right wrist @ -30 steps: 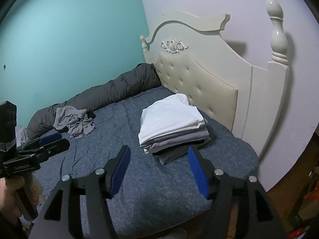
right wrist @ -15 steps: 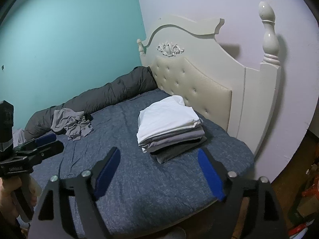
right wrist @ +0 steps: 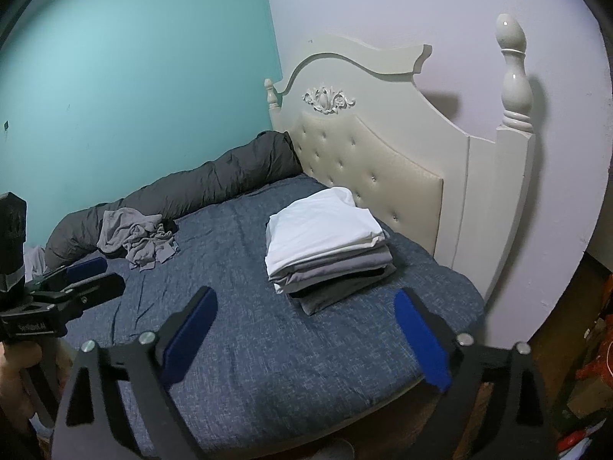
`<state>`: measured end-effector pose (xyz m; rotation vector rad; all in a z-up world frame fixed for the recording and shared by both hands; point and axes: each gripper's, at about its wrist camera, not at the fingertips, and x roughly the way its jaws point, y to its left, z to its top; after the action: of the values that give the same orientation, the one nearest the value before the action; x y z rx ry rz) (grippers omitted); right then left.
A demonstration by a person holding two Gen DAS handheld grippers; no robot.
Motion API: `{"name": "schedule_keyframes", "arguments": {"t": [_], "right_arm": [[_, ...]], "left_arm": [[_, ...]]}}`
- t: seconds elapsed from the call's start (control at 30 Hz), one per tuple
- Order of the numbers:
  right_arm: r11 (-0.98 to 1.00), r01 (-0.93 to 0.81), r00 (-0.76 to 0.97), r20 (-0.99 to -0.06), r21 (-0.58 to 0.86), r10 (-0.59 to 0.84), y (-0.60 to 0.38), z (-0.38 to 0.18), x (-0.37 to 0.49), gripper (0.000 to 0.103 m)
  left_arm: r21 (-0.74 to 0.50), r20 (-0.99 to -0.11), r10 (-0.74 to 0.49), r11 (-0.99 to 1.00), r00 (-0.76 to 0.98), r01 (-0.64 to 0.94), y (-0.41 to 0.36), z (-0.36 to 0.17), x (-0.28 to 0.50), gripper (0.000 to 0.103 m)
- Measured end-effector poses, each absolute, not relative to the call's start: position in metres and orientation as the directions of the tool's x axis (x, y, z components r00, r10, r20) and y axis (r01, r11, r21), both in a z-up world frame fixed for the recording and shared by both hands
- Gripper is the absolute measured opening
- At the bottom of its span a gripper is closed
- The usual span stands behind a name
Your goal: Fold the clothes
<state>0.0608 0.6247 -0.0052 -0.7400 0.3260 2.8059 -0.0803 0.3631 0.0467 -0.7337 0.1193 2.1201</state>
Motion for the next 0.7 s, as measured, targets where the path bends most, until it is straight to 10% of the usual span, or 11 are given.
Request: {"name": "schedule_keyframes", "arguments": {"t": [0.7], "right_arm": [[-0.945, -0.283, -0.855, -0.489, 0.163, 0.172, 0.613, -0.005, 0.077, 0.101]], "left_arm": [[-0.124, -0.523, 0.683, -0.653, -0.51, -0.747, 0.35, 0.049, -0.059, 0.103]]}}
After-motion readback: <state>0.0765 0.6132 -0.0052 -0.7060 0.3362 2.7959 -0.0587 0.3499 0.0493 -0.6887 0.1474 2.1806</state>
